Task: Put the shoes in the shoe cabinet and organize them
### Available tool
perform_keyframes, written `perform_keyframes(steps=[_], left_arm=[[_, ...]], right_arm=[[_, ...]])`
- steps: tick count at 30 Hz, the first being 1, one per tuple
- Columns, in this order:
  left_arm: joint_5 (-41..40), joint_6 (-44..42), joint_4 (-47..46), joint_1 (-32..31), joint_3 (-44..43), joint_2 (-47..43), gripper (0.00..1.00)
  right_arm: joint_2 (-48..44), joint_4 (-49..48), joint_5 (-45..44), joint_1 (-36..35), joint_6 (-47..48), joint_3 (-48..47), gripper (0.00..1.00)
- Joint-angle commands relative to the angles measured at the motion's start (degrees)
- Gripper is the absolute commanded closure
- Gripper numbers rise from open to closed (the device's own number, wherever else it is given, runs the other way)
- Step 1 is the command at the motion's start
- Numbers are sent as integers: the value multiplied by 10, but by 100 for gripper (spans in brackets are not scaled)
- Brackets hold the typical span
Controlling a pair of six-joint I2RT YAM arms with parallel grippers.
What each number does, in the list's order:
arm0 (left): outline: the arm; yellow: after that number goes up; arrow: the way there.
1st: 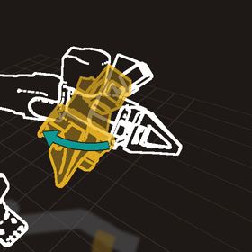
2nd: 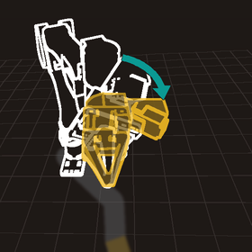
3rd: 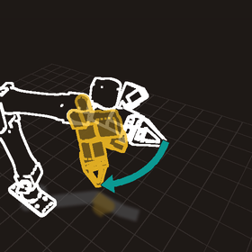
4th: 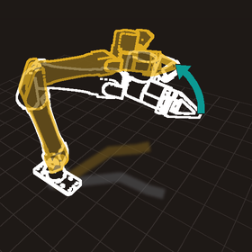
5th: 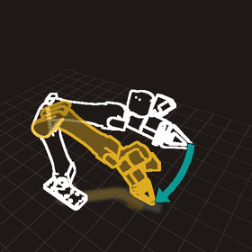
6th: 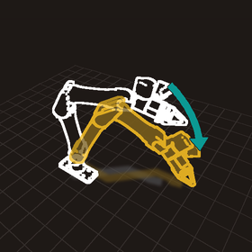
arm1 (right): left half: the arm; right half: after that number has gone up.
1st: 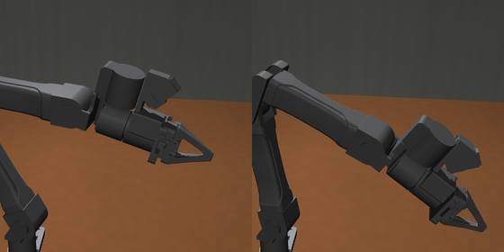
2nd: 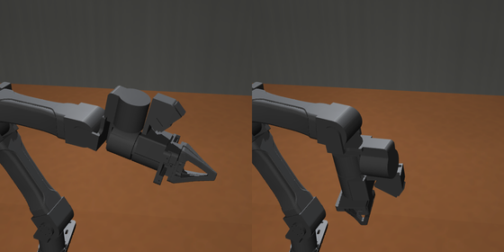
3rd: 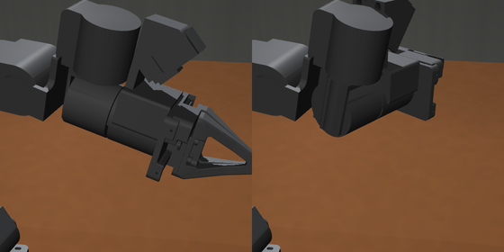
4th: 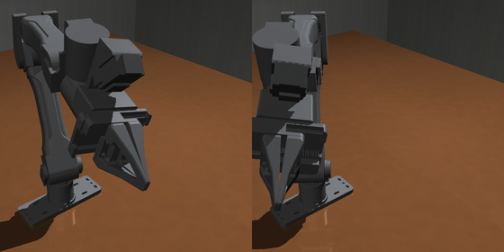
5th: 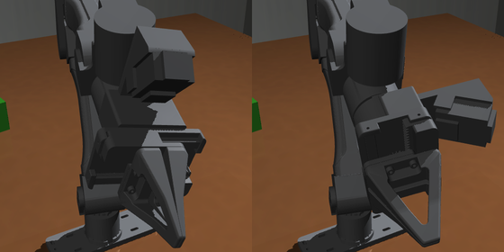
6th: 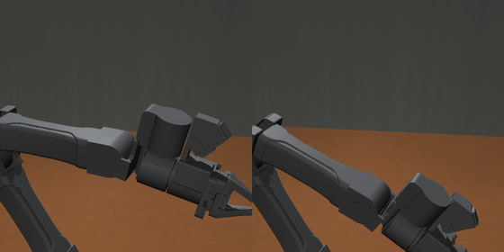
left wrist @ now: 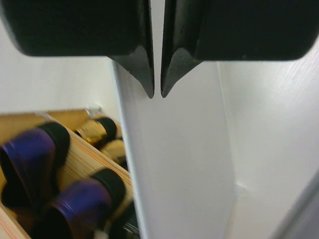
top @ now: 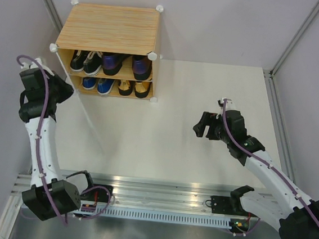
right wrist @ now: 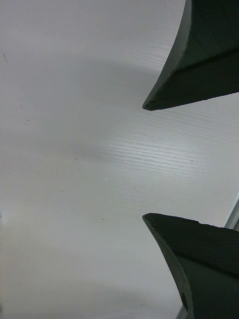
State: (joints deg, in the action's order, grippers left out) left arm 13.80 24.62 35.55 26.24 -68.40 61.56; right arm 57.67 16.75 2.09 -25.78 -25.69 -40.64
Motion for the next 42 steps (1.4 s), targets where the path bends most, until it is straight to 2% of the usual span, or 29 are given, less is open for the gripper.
perform_keyframes(steps=[1,2,5,7,8,10,11,14,18,21,22,24,25,28,35,41,42], left_arm=[[138,-76,-15,-60,-16,14,87],[137,-84,-3,-89,-29,20,87],[120,-100,-3,-123,-31,23,87],[119,-98,-11,-124,-25,16,88],[91,-94,-13,-124,-19,13,90],[40,-60,-15,-124,-9,5,96],[-15,-47,-16,-124,3,-2,98],[-89,23,-39,-125,42,-15,98],[-128,110,-78,-139,80,7,98],[-167,122,-106,-195,55,72,98],[-175,123,-122,-230,26,94,98],[-205,125,-141,-256,-8,156,98],[-210,123,-154,-301,-42,175,98],[-229,112,-181,-344,-119,251,98],[-236,82,-192,-363,-202,348,98],[-218,67,-193,-364,-186,331,98],[-212,61,-193,-364,-173,324,92]], right_arm=[[-12,-9,-9,-4,2,-1,13],[-15,-10,-10,-4,1,-1,13],[-19,-10,-15,-5,2,0,13],[-19,-10,-16,-5,1,1,13],[-19,-9,-16,-5,2,0,13],[-18,-10,-16,-5,2,0,13],[-18,-10,-16,-5,2,0,13],[-17,-11,-15,-5,0,0,13],[-16,-11,-15,-5,0,0,13],[-15,-11,-16,-5,1,0,13],[-14,-11,-16,-6,0,0,13],[-13,-11,-17,-5,0,0,13],[-11,-11,-16,-6,2,0,13],[-11,-10,-29,-6,3,0,13],[-8,-7,-41,-7,5,0,13],[-1,-5,-53,-6,6,-2,13],[-1,-5,-54,-6,6,-3,13]])
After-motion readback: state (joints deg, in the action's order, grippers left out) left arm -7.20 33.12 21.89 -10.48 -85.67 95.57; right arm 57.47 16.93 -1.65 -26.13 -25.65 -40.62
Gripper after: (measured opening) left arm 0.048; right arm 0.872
